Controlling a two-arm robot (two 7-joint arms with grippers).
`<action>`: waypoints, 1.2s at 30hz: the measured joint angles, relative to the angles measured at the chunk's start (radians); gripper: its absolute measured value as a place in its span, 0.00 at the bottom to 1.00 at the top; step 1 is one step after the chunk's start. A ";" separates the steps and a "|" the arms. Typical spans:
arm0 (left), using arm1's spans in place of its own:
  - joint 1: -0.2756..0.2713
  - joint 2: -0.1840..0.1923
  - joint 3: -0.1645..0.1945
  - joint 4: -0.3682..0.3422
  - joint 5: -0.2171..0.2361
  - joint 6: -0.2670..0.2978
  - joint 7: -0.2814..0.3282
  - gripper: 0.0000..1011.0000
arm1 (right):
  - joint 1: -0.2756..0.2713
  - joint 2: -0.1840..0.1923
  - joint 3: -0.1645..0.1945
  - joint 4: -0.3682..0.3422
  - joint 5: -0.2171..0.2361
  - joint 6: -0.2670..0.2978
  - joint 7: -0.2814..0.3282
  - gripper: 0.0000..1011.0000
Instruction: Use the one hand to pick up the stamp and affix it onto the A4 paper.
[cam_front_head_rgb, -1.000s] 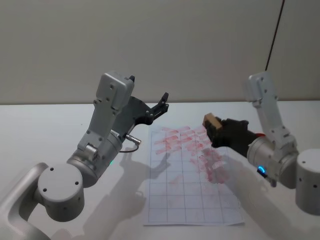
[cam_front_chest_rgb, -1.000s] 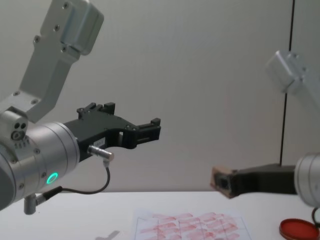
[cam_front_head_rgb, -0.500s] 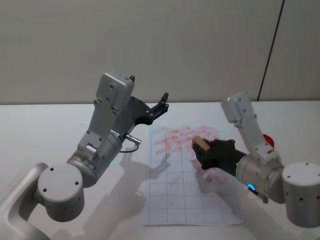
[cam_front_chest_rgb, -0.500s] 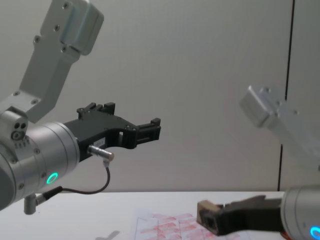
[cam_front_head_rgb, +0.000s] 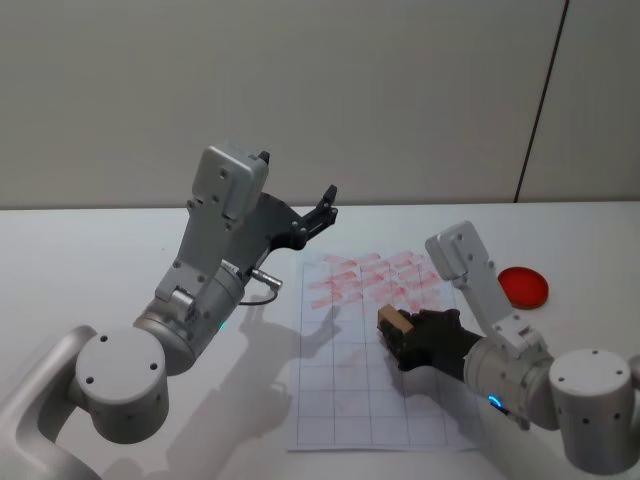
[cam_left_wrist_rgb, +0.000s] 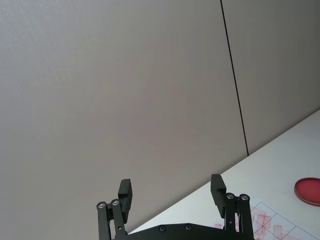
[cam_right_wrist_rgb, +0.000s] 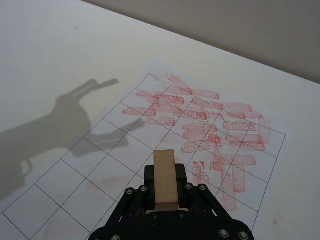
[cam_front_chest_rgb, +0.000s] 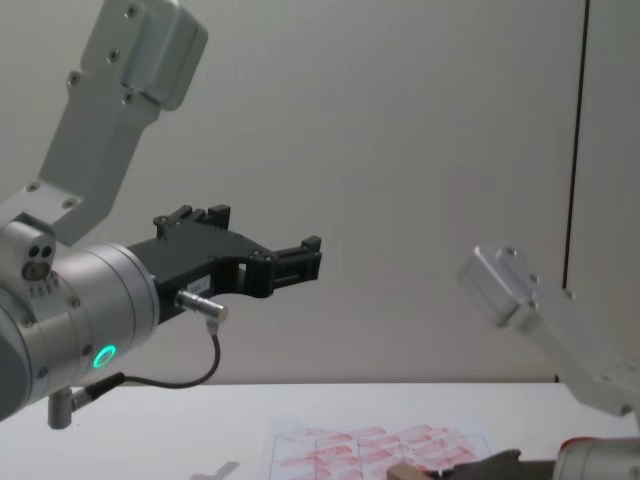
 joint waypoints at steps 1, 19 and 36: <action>0.000 0.000 0.000 0.000 0.000 0.000 0.000 0.99 | 0.001 0.000 -0.001 0.005 -0.002 -0.005 0.003 0.22; 0.000 0.000 0.000 0.000 0.000 0.000 0.000 0.99 | 0.015 -0.004 -0.007 0.090 -0.024 -0.072 0.044 0.22; 0.000 0.000 0.000 0.000 0.000 0.000 0.000 0.99 | 0.020 0.000 -0.002 0.116 -0.017 -0.090 0.048 0.22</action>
